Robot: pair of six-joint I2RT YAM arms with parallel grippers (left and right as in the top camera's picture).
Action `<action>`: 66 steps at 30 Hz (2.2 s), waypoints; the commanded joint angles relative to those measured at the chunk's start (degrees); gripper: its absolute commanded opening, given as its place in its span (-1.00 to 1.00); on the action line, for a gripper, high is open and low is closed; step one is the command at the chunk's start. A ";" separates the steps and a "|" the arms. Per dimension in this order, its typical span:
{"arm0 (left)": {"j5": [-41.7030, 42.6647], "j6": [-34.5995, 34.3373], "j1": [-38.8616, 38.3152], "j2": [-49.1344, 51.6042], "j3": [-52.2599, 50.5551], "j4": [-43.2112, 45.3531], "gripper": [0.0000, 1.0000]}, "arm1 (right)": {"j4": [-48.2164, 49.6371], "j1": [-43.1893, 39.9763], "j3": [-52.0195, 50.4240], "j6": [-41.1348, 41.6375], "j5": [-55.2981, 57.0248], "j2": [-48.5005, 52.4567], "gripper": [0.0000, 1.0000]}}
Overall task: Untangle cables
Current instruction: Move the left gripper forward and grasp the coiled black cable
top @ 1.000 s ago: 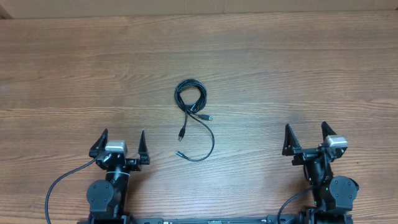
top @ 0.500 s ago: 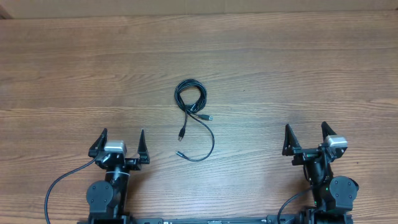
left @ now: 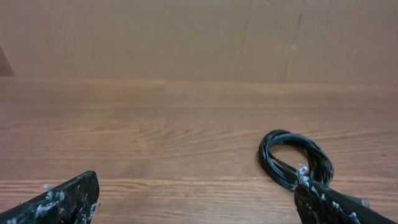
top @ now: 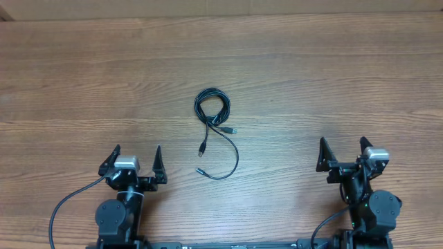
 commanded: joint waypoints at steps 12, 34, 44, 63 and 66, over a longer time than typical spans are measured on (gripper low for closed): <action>0.26 -0.83 0.35 19.43 15.52 -4.79 0.99 | -5.70 0.33 13.92 1.99 0.92 16.83 1.00; 15.69 -2.99 0.26 61.88 52.22 -36.13 0.99 | -32.20 0.33 42.58 1.92 -5.44 48.15 1.00; 19.98 -15.02 -0.17 65.13 52.24 -14.73 0.97 | -28.94 0.33 43.34 1.92 -11.10 49.00 1.00; 1.95 -15.91 -19.19 89.92 62.88 -22.73 0.80 | -27.93 0.33 43.34 1.92 -13.03 49.00 1.00; 1.27 -17.68 -19.37 94.09 68.02 -28.70 0.79 | -27.96 0.33 43.34 1.95 -13.03 49.00 1.00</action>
